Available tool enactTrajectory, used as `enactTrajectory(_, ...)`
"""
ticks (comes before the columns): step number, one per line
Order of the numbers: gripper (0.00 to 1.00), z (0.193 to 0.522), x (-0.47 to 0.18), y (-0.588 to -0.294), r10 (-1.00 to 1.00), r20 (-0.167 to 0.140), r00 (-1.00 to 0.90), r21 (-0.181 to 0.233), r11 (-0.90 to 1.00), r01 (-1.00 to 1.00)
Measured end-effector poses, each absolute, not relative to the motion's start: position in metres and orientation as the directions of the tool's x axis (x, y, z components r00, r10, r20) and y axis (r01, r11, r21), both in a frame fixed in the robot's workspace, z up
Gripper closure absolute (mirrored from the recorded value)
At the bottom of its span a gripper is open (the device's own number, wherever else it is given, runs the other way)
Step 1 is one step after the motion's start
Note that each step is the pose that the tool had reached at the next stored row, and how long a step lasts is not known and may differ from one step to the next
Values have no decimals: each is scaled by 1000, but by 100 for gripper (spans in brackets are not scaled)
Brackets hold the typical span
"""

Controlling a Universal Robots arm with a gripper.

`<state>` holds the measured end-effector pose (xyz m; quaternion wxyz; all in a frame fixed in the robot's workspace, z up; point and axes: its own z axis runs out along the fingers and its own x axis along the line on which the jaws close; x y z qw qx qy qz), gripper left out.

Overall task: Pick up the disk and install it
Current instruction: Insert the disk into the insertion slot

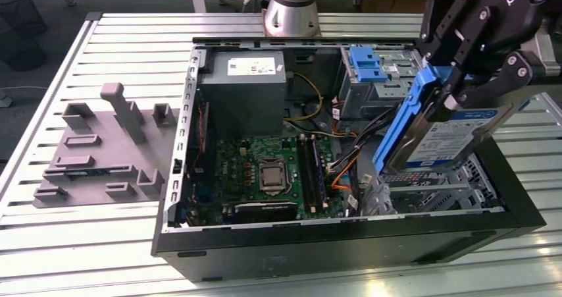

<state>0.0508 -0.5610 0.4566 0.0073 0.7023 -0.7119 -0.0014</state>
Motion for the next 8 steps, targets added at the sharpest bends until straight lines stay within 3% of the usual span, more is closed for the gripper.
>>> enactTrajectory(8,63,449,61,-561,-1000,8,-18,12,19,-1000)
